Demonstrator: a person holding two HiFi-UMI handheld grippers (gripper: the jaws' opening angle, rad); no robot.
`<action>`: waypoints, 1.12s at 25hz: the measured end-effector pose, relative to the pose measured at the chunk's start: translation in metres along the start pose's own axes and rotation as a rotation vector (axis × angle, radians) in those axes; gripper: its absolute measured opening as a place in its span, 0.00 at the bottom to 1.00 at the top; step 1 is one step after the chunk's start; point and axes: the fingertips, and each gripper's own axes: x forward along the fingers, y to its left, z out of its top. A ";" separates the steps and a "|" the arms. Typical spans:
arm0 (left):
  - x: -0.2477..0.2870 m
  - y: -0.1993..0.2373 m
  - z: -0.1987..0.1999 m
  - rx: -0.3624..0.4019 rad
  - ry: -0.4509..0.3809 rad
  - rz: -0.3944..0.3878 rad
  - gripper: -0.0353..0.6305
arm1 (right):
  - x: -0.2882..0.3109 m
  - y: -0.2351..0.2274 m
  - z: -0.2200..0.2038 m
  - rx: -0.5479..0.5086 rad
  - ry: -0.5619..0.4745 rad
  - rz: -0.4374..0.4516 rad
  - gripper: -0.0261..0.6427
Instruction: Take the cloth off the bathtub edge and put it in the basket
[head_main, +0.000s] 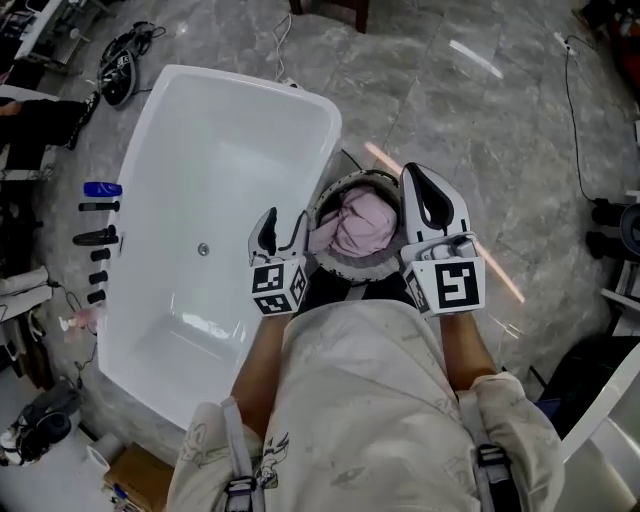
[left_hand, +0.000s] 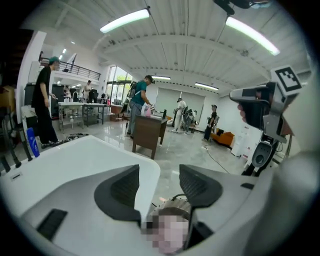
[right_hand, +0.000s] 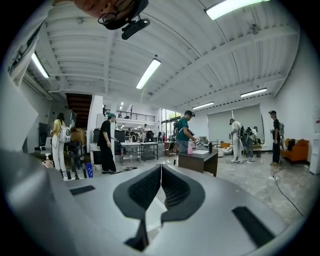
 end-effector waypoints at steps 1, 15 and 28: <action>-0.006 0.004 0.009 0.007 -0.021 0.016 0.42 | 0.003 0.002 0.004 -0.002 -0.008 0.010 0.02; -0.119 0.066 0.118 0.041 -0.351 0.234 0.42 | 0.042 0.098 0.061 -0.055 -0.130 0.214 0.02; -0.199 0.098 0.198 0.066 -0.526 0.426 0.34 | 0.054 0.138 0.135 -0.033 -0.287 0.274 0.02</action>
